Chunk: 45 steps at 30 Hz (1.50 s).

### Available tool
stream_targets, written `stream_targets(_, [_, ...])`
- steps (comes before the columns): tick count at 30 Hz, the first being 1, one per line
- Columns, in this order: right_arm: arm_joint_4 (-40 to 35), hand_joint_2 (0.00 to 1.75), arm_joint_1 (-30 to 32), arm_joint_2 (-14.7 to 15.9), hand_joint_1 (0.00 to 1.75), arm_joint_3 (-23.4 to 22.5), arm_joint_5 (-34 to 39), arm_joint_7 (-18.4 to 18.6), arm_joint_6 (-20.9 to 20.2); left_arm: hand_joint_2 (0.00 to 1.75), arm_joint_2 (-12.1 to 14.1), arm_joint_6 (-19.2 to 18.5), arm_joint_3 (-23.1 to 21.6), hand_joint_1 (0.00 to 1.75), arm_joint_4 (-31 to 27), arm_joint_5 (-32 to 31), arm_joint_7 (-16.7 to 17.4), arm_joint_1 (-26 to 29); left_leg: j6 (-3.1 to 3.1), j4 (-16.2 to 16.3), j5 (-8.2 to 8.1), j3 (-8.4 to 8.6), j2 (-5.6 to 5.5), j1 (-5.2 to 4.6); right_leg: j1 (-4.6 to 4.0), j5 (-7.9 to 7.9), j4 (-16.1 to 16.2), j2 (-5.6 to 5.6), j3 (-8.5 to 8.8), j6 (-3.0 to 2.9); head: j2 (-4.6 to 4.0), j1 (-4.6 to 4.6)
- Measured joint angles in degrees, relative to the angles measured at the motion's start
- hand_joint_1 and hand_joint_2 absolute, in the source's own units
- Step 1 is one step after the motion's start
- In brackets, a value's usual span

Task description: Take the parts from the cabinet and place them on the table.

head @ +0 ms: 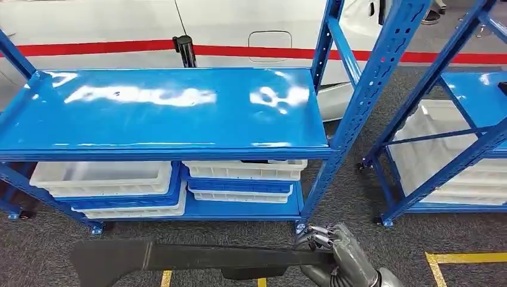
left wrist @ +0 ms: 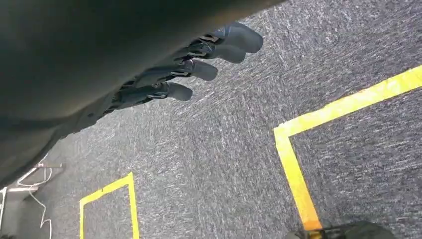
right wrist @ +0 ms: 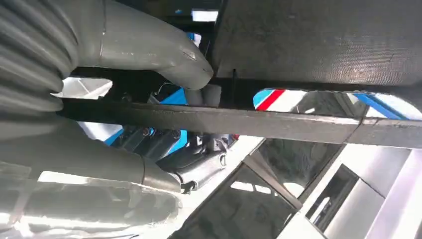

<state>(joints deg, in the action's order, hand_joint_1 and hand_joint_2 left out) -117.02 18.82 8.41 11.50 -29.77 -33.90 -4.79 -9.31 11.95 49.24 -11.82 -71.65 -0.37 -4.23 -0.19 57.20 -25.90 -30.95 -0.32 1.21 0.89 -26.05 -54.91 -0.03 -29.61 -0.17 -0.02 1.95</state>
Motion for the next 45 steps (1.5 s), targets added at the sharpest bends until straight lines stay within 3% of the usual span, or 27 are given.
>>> stream_targets(3, [0.1,1.75,0.0,0.0,1.75,-0.2,0.1,0.0,-0.1,0.0,0.0,0.0,0.0,0.0,0.0,-0.8,0.5,0.0,1.03,0.3,0.53,-0.71,-0.04,-0.56,0.3,0.71,0.4,-0.02,-0.45,1.36,0.0,0.02])
stream_targets(4, [0.1,1.75,0.0,0.0,1.75,-0.4,0.1,0.0,-0.1,0.0,-0.1,-0.1,0.0,0.0,0.0,-1.0,0.7,0.0,1.98,-0.9,1.32,-0.7,0.09,-0.23,-0.09,0.57,0.2,-0.03,-0.62,1.78,0.0,0.04])
stream_targets(6, [0.0,1.75,0.4,0.0,1.75,-0.7,0.0,0.0,-0.1,0.0,-0.2,-0.5,0.0,0.0,0.0,-1.2,0.7,-0.1,3.24,-1.3,2.37,-1.54,0.26,-0.36,0.25,-3.8,-5.0,-0.01,-3.38,0.69,0.0,-0.13])
stream_targets(8, [0.0,1.75,0.7,-0.1,1.75,-0.7,-0.4,0.1,-0.2,0.0,-0.2,-0.6,0.0,0.0,0.0,-1.4,0.9,-0.1,3.37,-1.3,3.05,-2.63,0.29,-0.71,0.34,-8.46,-14.5,-0.02,-7.15,0.07,0.0,-0.11])
stream_targets(10, [0.1,1.75,1.0,-0.1,1.75,-0.8,-0.6,0.2,-0.4,0.0,-0.2,-0.8,0.0,0.0,0.0,-1.5,1.5,-0.1,3.32,-1.2,3.94,-3.78,0.31,-0.98,0.28,-9.92,-19.2,-0.02,-8.28,0.59,0.0,-0.22])
stream_targets(11, [0.1,1.75,1.0,-0.1,1.75,-0.8,-0.7,0.4,-0.6,0.0,-0.3,-1.0,0.0,0.0,0.0,-1.5,1.7,-0.1,3.27,-1.2,4.37,-4.33,0.29,-1.1,0.22,-9.08,-17.3,-0.02,-6.64,1.06,0.0,-0.24])
stream_targets(13, [0.1,1.75,0.7,-0.2,1.75,-0.8,-0.6,0.7,-0.8,0.0,-0.3,-1.2,0.0,0.0,0.0,-1.7,2.4,-0.1,2.98,-1.2,5.37,-5.37,0.18,-1.23,0.21,-5.68,-7.2,-0.03,-0.16,1.77,0.0,-0.26])
stream_targets(15, [0.1,1.75,0.0,-0.5,1.75,-0.9,-0.6,0.8,-1.1,0.0,-0.3,-1.5,0.0,0.0,0.0,-1.7,2.8,-0.2,2.31,-1.0,6.26,-6.12,0.07,-1.68,-0.4,-5.35,2.3,0.01,6.34,1.15,0.0,-0.33])
stream_targets(18, [0.2,1.75,-0.1,-1.0,1.75,-1.0,-0.6,0.9,-1.4,0.0,-0.2,-1.6,0.0,0.0,0.0,-1.7,3.4,-0.2,1.56,-1.2,7.43,-6.14,0.06,-1.64,-0.59,-4.37,1.5,0.09,4.56,0.67,0.0,-0.02])
stream_targets(19, [0.3,1.75,-0.2,-1.2,1.75,-1.0,-0.6,0.9,-1.5,0.0,-0.1,-1.6,0.0,0.0,0.0,-1.7,3.5,-0.1,1.24,-1.2,7.83,-6.33,0.06,-1.48,0.06,-3.84,1.7,0.04,4.2,0.1,0.0,-0.04])
stream_targets(20, [0.4,1.75,-0.4,-1.4,1.75,-1.0,-0.6,0.9,-1.8,0.0,0.1,-1.5,0.0,0.0,0.0,-1.6,3.7,0.1,0.85,-0.3,6.45,-6.97,0.02,-1.0,0.54,-3.23,1.7,-0.23,3.89,-0.49,0.0,-0.15])
stream_targets(21, [0.5,1.75,-0.3,-1.7,1.75,-1.0,-0.6,1.0,-1.9,0.0,0.1,-1.6,0.0,0.0,0.0,-1.6,3.8,0.1,0.53,2.2,2.81,-7.86,0.1,-0.88,0.49,-2.63,1.7,-0.3,3.39,-1.39,0.0,-0.11])
stream_targets(23, [0.6,1.75,-0.4,-2.0,1.75,-1.0,-0.6,1.0,-1.9,0.0,0.1,-1.6,0.0,0.0,0.1,-1.5,3.8,0.1,-0.29,11.3,-4.2,-10.37,0.08,-0.6,0.36,-1.62,1.6,-0.36,2.27,-1.57,0.0,-0.04])
stream_targets(24, [0.7,1.75,-0.4,-2.1,1.75,-1.0,-0.6,1.0,-2.0,0.0,0.2,-1.6,0.0,0.0,0.0,-1.5,3.8,0.1,-0.6,15.7,-6.24,-11.33,0.09,-0.45,0.31,-1.19,1.5,-0.41,1.94,-1.42,0.0,-0.02])
stream_targets(25, [0.9,1.75,-0.4,-2.2,1.75,-1.0,-0.6,1.0,-2.0,0.0,0.2,-1.6,0.0,0.0,0.1,-1.5,3.9,0.1,-0.77,18.2,-6.58,-11.37,0.1,-0.38,0.29,-0.7,1.3,-0.41,1.44,-1.34,0.0,-0.02])
stream_targets(27, [1.2,1.75,-0.5,-2.4,1.75,-1.0,-0.6,1.0,-2.5,0.0,0.3,-1.5,0.0,0.0,0.0,-1.5,4.0,0.1,-0.82,14.8,-4.08,-7.54,0.12,-0.16,0.35,-0.31,0.6,-0.37,0.21,-1.09,0.0,0.0])
stream_targets(29, [1.6,1.75,-1.0,-2.6,1.75,-1.0,-0.7,0.9,-3.0,0.0,0.4,-1.5,0.0,0.0,0.0,-1.3,4.0,0.0,-0.35,3.5,-1.08,0.3,0.1,-0.03,0.35,-0.25,-0.1,-0.34,-0.41,-0.98,0.0,-0.02])
stream_targets(30, [1.7,1.75,-1.2,-2.7,1.75,-1.0,-0.7,0.9,-3.1,0.0,0.4,-1.5,0.0,0.0,0.0,-1.2,3.8,0.0,0.02,0.2,-2.67,2.45,0.05,-0.17,0.16,-0.06,-0.2,-0.35,-0.69,-0.66,0.0,0.0])
stream_targets(34, [1.8,1.75,-1.7,-3.2,1.75,-0.9,-2.2,0.7,-3.2,0.0,0.5,-1.6,0.0,0.0,0.0,-0.8,3.4,0.0,1.78,-0.3,-1.48,1.33,0.11,-0.96,-0.13,1.06,0.1,-0.41,-1.31,1.09,0.0,0.04])
stream_targets(35, [1.8,1.75,-1.7,-3.2,1.75,-0.9,-2.2,0.7,-3.2,0.0,0.4,-1.6,0.1,0.0,0.1,-0.8,3.3,0.0,2.52,-1.3,-0.47,1.51,0.24,-0.16,-0.48,0.77,-0.5,-0.41,-1.8,1.29,0.0,0.02])
stream_targets(36, [1.8,1.75,-1.6,-3.2,1.75,-0.9,-2.3,0.7,-3.1,0.0,0.3,-1.6,0.1,0.0,0.1,-0.8,3.3,-0.1,2.82,-1.5,-0.06,1.17,0.51,-0.52,-0.35,-0.61,-2.1,-0.31,-2.92,1.03,0.0,-0.04])
stream_targets(38, [1.9,1.75,-1.5,-3.3,1.75,-0.9,-2.5,0.7,-3.1,0.0,0.3,-1.6,0.1,0.0,0.0,-0.8,3.3,-0.1,3.5,-1.5,0.79,0.05,0.58,-0.66,-0.09,-5.45,-11.0,-0.21,-6.95,0.17,0.0,-0.33])
stream_targets(40, [2.0,1.75,-1.3,-3.3,1.75,-0.9,-2.5,0.7,-3.1,0.0,0.3,-1.6,0.2,0.0,0.0,-0.8,3.4,0.0,3.44,-1.4,1.52,-1.04,0.59,-0.84,0.08,-8.15,-18.6,-0.2,-10.03,0.53,0.0,-0.39])
stream_targets(41, [2.1,1.75,-1.3,-3.3,1.75,-0.9,-2.6,0.7,-3.1,0.0,0.3,-1.6,0.2,0.0,0.0,-0.7,3.5,0.0,3.33,-1.4,1.81,-1.44,0.58,-0.85,0.16,-7.85,-18.2,-0.2,-9.52,0.97,0.0,-0.33])
stream_targets(42, [2.2,1.75,-1.3,-3.4,1.75,-0.9,-2.6,0.7,-3.1,0.0,0.3,-1.6,0.3,0.0,0.1,-0.7,3.7,0.0,3.15,-1.4,2.13,-1.76,0.55,-0.85,0.21,-6.65,-15.0,-0.2,-7.32,1.57,0.0,-0.44])
stream_targets(44, [2.3,1.75,-1.4,-3.4,1.75,-0.9,-2.7,0.8,-3.1,0.0,0.2,-1.7,0.5,0.0,0.1,-0.6,4.0,0.0,2.66,-1.3,2.61,-2.11,0.41,-0.85,0.45,-3.26,-3.1,-0.24,-0.07,2.46,0.0,-0.46])
stream_targets(45, [2.3,1.75,-1.4,-3.4,1.75,-0.9,-2.7,0.9,-3.1,0.0,0.2,-1.7,0.5,0.0,0.1,-0.6,4.1,-0.1,2.34,-1.1,2.81,-2.2,0.42,-0.9,0.57,-2.87,1.1,-0.27,2.36,2.22,0.0,-0.57])
